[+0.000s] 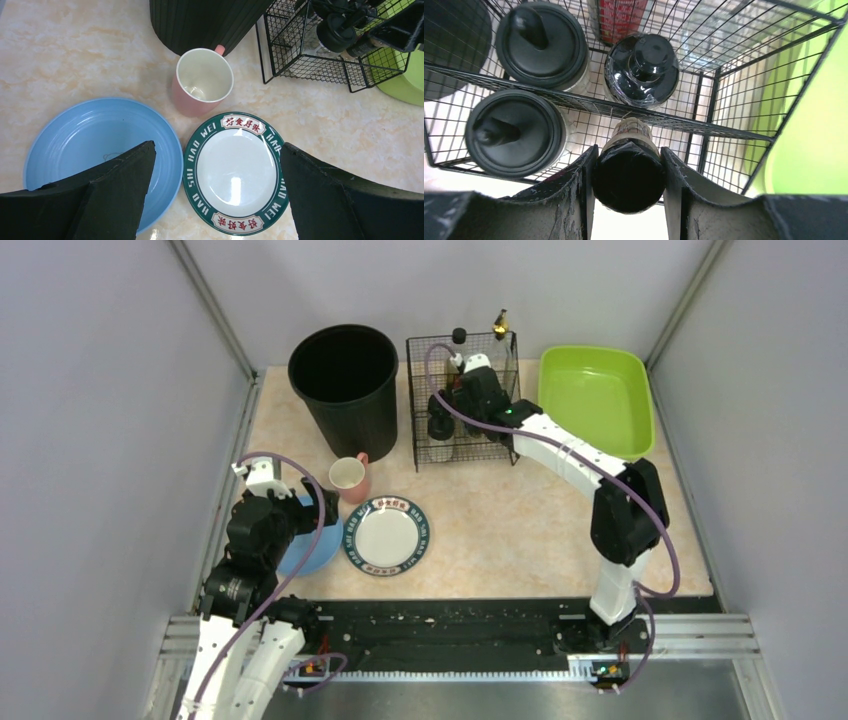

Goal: Clear the kitchen counter

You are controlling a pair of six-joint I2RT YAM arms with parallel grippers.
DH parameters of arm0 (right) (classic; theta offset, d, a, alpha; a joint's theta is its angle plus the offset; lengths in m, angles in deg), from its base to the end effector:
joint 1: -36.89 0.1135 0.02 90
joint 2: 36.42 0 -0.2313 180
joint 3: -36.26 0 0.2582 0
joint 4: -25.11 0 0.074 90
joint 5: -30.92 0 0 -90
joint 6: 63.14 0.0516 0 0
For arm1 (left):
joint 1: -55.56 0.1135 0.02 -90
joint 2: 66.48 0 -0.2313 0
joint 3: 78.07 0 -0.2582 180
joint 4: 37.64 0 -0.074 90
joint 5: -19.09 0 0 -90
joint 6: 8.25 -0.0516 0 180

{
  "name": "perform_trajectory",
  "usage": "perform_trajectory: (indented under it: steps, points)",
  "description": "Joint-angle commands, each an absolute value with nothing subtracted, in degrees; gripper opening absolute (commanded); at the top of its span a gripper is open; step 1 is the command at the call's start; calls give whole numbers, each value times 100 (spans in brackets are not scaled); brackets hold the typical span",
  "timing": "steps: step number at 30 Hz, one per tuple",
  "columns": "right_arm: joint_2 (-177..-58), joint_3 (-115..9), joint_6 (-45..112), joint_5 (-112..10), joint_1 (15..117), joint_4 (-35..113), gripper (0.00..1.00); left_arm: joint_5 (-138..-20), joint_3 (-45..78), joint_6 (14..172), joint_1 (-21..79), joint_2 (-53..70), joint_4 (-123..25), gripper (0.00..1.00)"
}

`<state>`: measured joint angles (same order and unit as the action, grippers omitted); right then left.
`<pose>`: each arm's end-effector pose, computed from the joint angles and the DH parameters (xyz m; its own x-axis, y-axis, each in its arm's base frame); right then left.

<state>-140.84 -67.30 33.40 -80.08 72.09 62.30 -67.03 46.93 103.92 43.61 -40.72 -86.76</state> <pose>0.3636 0.2339 0.2583 -0.5354 -0.2476 -0.8075 -0.2482 0.9600 -0.1298 0.1524 -0.0287 0.2975 -0.3625 -0.3081 -0.8796 0.0081 0.9427 -0.3336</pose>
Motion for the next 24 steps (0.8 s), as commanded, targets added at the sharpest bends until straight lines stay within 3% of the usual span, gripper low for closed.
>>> perform_trajectory:
  steps: [1,11,14,20,24]
  points:
    - [-14363,-7050,3531,-7794,7057,6019,6,-6763,4708,10346,4347,-4061,-8549,99]
    - [-14806,-6961,3801,-7356,6922,5936,10,-6757,4700,10345,4352,-4040,-8545,99]
    - [-14846,-6951,3863,-7268,6888,5959,22,-6753,4706,10341,4345,-4034,-8548,99]
    - [-14730,-6964,3912,-7258,6880,6066,53,-6734,4696,10345,4352,-4018,-8551,99]
    - [-14435,-6967,3918,-7324,6884,6127,64,-6724,4699,10345,4351,-3995,-8554,99]
